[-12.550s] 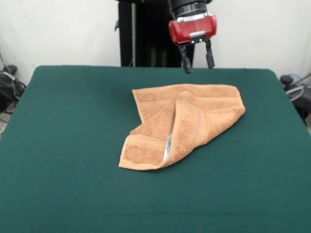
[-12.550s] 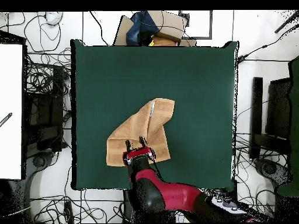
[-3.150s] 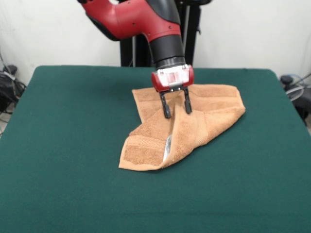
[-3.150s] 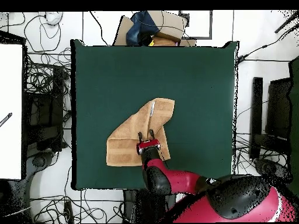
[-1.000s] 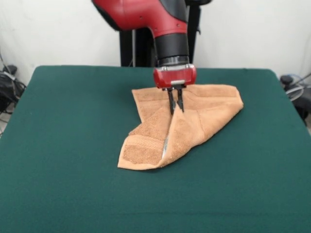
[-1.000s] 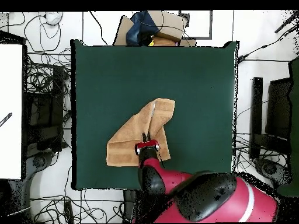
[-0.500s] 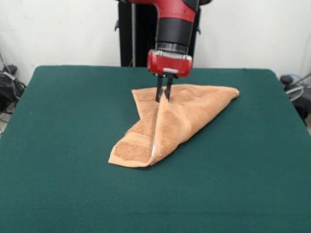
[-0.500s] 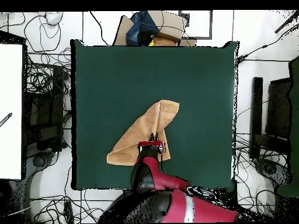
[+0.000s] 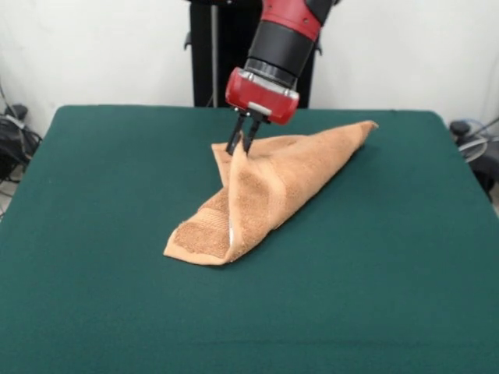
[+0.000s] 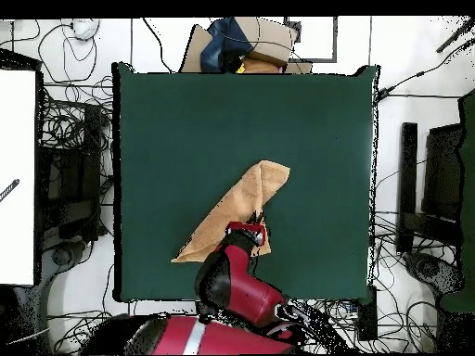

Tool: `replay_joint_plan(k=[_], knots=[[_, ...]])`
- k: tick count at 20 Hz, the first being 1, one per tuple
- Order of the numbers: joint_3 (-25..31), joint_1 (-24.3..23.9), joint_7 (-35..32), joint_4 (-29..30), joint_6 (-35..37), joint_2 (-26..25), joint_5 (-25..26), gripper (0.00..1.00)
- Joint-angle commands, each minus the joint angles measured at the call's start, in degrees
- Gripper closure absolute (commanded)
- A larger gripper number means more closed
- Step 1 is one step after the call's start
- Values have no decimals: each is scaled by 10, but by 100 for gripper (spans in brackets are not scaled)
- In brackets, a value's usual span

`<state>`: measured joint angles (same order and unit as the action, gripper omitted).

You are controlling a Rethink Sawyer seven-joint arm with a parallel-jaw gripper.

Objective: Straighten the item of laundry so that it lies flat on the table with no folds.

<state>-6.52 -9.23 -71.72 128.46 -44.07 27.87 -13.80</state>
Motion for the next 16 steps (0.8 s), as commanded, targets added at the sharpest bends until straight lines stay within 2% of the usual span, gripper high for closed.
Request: replay_joint_plan(k=[1,7,16], knots=[[-41,21,-136,-51,-50,-36,-76,100],[-40,41,-149,-53,-56,-41,-111,100],[-31,81,-144,-24,-11,16,-166,100]])
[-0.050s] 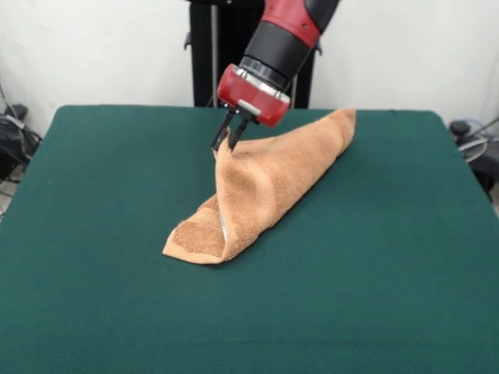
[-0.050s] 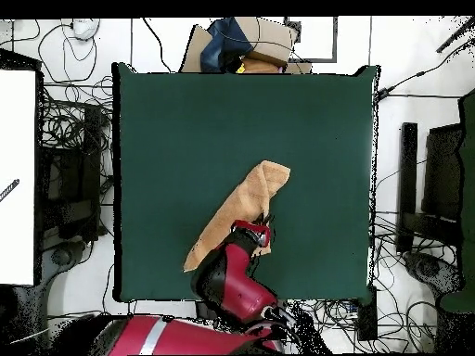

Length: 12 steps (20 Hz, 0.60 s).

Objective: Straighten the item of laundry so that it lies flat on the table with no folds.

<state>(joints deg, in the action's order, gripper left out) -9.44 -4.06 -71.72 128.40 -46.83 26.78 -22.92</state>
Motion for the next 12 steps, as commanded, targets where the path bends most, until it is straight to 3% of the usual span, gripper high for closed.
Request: replay_joint_plan(k=[1,7,12], knots=[[-3,37,-139,-20,28,37,-86,100],[-9,87,-110,-7,84,90,-164,100],[-17,115,-94,-9,93,94,-207,100]])
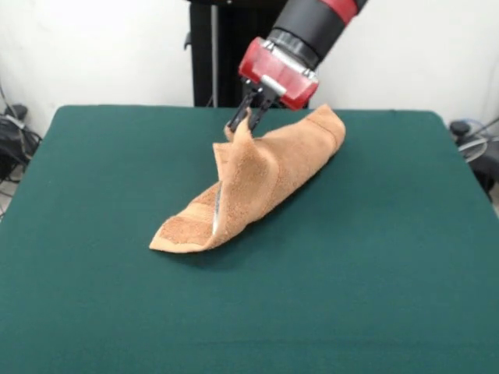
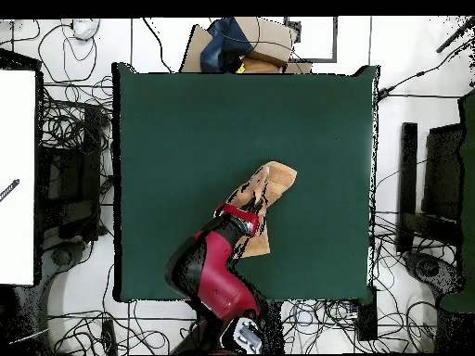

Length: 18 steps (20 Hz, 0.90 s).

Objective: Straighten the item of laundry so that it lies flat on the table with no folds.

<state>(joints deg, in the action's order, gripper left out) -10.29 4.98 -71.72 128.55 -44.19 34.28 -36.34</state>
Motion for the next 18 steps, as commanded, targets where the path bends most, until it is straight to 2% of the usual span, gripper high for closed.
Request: replay_joint_plan(k=[1,14,18], knots=[[-9,30,-93,-13,68,19,-83,100],[-24,51,-88,-34,71,-6,-123,100],[-29,49,-89,-32,63,-12,-118,100]])
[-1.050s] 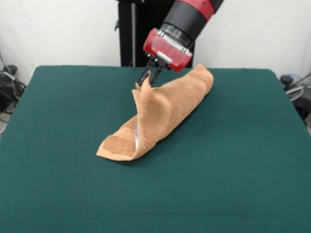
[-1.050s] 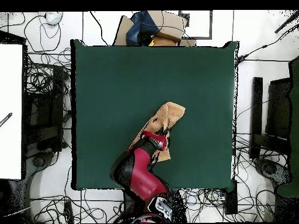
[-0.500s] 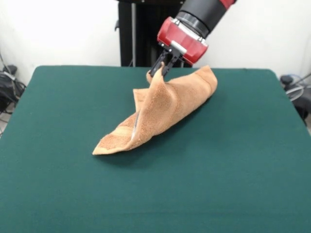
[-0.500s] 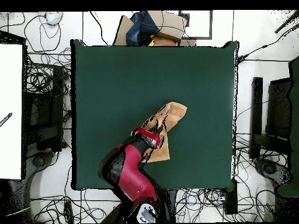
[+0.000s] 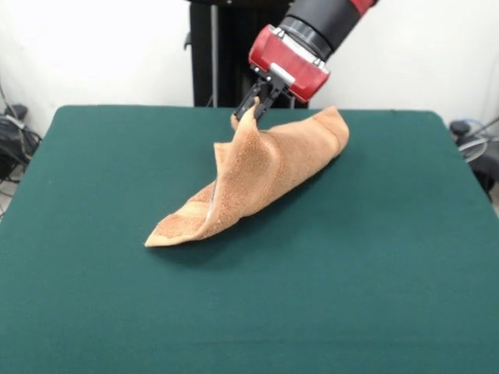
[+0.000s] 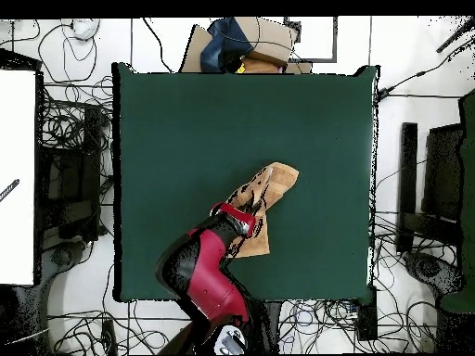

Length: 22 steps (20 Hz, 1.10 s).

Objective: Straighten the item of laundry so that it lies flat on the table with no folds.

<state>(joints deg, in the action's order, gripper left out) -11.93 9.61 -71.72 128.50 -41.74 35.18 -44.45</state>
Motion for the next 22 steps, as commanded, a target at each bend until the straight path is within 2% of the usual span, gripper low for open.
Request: replay_joint_plan(k=[1,7,12,17,22], knots=[[-14,3,-90,-31,34,-26,-38,100],[-17,13,-98,-40,16,-41,-62,100],[-10,-1,-144,-32,-9,-66,19,100],[-10,8,-168,-23,-29,-87,23,100],[4,12,-178,-44,-25,-94,7,100]])
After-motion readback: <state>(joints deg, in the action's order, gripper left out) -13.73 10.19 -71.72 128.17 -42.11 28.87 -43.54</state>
